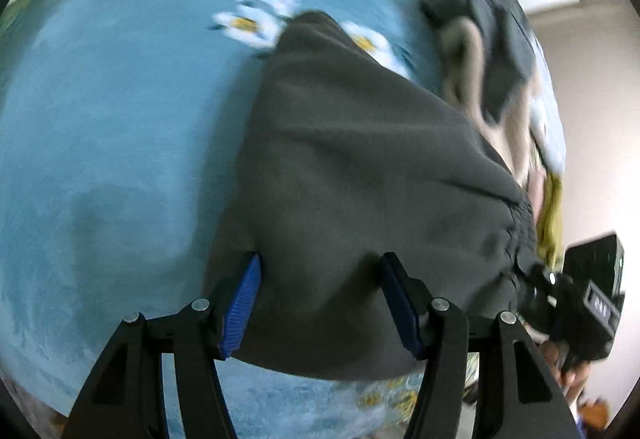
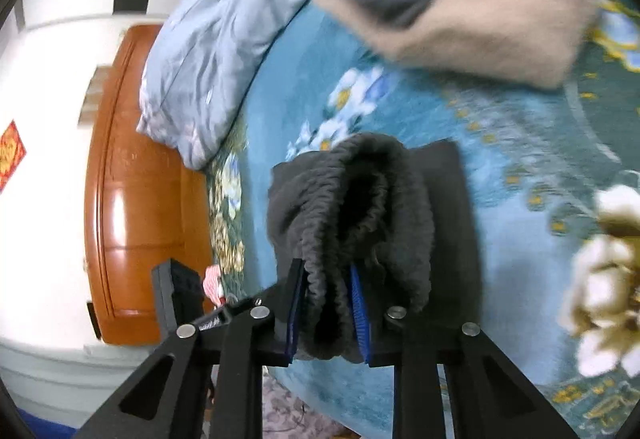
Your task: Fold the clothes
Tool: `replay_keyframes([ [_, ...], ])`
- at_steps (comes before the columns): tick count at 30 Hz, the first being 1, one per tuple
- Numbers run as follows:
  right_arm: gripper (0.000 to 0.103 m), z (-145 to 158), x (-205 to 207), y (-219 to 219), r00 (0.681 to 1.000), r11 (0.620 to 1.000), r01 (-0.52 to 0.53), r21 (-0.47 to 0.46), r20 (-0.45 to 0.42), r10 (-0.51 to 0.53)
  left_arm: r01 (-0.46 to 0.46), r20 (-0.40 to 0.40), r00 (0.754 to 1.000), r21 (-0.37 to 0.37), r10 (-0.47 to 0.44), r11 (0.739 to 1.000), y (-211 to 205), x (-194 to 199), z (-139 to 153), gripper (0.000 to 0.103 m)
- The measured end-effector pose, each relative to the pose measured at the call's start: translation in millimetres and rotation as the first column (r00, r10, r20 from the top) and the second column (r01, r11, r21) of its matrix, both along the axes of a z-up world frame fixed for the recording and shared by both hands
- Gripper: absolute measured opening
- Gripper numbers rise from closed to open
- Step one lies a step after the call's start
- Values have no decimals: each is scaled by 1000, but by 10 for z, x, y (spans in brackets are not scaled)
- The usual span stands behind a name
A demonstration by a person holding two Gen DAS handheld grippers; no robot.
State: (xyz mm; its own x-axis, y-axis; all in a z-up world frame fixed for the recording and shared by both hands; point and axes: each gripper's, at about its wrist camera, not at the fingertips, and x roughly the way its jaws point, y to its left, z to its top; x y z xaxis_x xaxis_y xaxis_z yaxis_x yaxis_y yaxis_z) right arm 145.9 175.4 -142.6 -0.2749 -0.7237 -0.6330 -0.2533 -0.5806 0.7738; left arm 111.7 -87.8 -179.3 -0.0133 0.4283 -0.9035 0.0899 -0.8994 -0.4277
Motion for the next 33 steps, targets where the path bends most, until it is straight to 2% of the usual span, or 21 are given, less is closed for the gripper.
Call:
replay_keyframes([
  [1,24,-46,28,60,1000,1000,9,11,19,-9,37,5,999,-26,-36,999,96,-10,-28,61],
  [4,24,-372,83,106,991,1000,24,16,129,-26,112,25,994,-183,-109,977,262,-44,-157,62],
  [6,24,-550,84,5,985,1000,24,10,172,-25,101,29,995,-269,-97,958,255,-64,-207,62],
  [7,24,-576,68,-55,985,1000,28,2,172,-28,74,23,997,-288,-70,955,206,-76,-203,62],
  [10,24,-567,-6,-202,988,999,32,3,153,-32,4,17,1000,-276,1,961,34,-118,-174,62],
  [13,27,-602,-36,-227,985,1000,25,17,168,-27,-5,31,999,-267,13,964,-49,-182,-147,62],
  [15,28,-599,-3,-149,982,999,34,-3,186,-33,-12,10,1000,-253,15,967,-88,-188,-23,62],
  [16,31,-555,14,-104,982,999,31,7,187,-32,-14,-8,1000,-245,12,969,-108,-182,62,62],
  [18,33,-360,44,-8,986,994,9,111,165,-27,-12,-63,998,-222,-2,975,-156,-128,249,62],
  [21,33,-17,0,-74,997,975,-27,220,74,11,47,-101,993,-173,-66,984,-45,-211,349,63],
  [24,33,143,-88,-376,993,976,-116,185,5,117,147,-82,984,-135,-159,980,157,-282,242,63],
  [26,33,92,-119,-611,977,959,-208,195,-8,214,210,-68,973,-157,-223,965,345,-256,111,63],
  [29,31,-247,-61,-654,966,914,-260,312,90,244,236,-18,970,-193,-244,952,312,-90,-118,63],
  [33,28,-517,-28,-506,983,953,-174,248,102,153,221,-2,974,-179,-225,959,222,-118,-364,63],
])
